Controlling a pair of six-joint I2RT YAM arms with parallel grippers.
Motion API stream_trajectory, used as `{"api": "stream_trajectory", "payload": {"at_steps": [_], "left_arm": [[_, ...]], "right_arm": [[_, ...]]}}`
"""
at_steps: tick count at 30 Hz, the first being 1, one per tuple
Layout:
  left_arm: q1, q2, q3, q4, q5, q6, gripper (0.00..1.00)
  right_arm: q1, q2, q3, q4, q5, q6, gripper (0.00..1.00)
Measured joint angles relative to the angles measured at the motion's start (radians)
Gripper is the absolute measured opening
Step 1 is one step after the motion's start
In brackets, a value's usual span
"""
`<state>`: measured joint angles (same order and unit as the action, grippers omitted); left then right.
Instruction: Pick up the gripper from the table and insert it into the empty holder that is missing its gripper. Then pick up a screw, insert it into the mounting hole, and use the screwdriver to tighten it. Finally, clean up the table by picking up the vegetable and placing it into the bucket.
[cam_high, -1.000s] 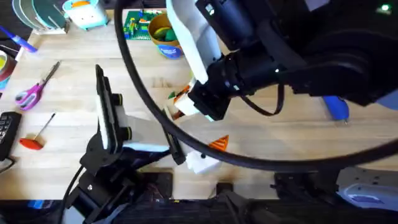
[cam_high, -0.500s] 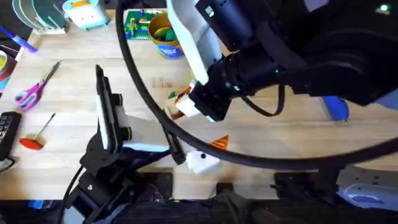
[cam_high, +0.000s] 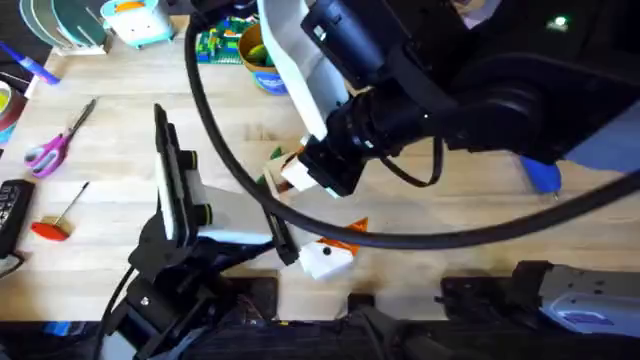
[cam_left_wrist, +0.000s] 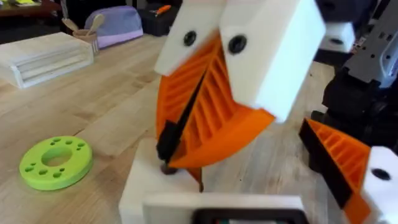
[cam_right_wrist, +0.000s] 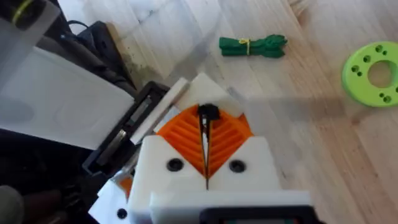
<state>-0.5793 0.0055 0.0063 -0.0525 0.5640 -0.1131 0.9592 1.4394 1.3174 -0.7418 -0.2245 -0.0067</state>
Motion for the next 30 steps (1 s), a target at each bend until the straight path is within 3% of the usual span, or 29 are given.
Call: {"api": "stream_trajectory", "payload": {"at_steps": [7,9,13,17,18,26,30], "left_arm": [[0.0,0.0,0.0,0.0,0.0,0.0,0.993],[0.0,0.0,0.0,0.0,0.0,0.0,0.993],[0.0,0.0,0.0,0.0,-0.004,0.0,0.993],[0.0,0.0,0.0,0.0,-0.003,0.0,0.992],[0.0,0.0,0.0,0.0,-0.002,0.0,0.993],[0.0,0.0,0.0,0.001,-0.002,0.0,0.993],[0.0,0.0,0.0,0.001,-0.004,0.0,0.993]], "right_arm": [[0.0,0.0,0.0,-0.004,-0.001,0.001,0.025],[0.0,0.0,0.0,-0.006,-0.003,0.007,0.108],[0.002,-0.002,0.0,-0.008,-0.016,0.007,0.372],[-0.004,-0.026,0.0,-0.016,-0.012,0.007,0.895],[-0.011,-0.037,0.0,-0.014,-0.011,0.006,0.968],[-0.112,-0.132,0.003,-0.033,-0.011,0.05,0.991],[-0.147,-0.152,0.008,-0.13,-0.026,0.048,0.992]]}}
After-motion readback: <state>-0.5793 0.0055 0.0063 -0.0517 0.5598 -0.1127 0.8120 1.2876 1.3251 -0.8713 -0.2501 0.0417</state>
